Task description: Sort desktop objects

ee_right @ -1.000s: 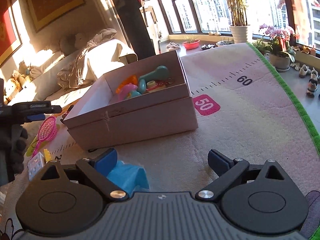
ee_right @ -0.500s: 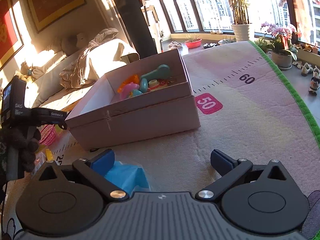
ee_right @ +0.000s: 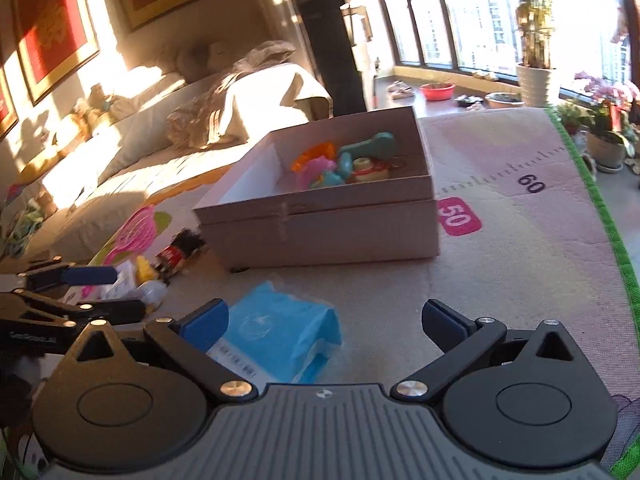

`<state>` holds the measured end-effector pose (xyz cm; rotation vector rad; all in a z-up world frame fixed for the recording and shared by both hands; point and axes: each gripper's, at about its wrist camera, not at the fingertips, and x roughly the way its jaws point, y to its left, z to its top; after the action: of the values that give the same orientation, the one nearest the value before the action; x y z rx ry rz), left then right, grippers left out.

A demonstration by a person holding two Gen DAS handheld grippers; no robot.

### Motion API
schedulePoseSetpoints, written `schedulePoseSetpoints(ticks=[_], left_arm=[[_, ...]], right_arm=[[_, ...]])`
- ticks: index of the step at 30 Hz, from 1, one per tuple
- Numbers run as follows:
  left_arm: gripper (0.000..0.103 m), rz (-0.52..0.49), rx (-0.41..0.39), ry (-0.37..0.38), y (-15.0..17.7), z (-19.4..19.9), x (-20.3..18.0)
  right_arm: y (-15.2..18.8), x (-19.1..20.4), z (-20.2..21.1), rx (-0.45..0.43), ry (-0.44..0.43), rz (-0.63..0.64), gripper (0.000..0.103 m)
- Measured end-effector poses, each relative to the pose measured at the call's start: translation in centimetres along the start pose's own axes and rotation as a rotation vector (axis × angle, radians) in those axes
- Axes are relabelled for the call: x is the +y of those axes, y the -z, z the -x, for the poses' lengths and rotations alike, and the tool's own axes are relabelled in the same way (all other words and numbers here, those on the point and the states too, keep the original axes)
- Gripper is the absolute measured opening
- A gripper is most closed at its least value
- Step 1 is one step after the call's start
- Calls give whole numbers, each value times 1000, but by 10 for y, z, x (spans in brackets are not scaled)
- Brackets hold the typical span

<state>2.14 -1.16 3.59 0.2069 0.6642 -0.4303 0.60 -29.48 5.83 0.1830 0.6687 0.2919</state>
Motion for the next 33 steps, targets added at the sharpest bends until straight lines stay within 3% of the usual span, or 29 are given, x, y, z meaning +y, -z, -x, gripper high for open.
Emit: schedulePoseSetpoints(ticks=[3,5,7,9,12,14,19,21,29,33], left_arm=[[89,5,10,3,4,-7,-3],[88,40,21,5,3,-13,0],[88,61,23,-12,4,-18,5],[88,81,26,-23,4,-23,8],[83,105,36,-11,5,-30,11],[83,88,21,25,6,-28,7],[87,-3,17,258,12,-16,-18],[90,-32,7,283,14,-12,-25],[93,4,41,115,15,-20,-17],[94,12,55,14,15,-23,-10]], right_arm=[[5,16,2,57,-20,107,103],[5,22,4,32,24,179,103],[1,22,7,-19,139,208,103],[-5,15,6,-43,201,193,103],[-9,2,7,-22,154,106,103],[-9,-2,6,-10,124,74,103],[-5,-2,-3,5,118,47,103],[-5,-2,-4,5,119,40,103],[-5,-2,-2,-11,138,40,103],[-4,2,-2,6,105,32,103]])
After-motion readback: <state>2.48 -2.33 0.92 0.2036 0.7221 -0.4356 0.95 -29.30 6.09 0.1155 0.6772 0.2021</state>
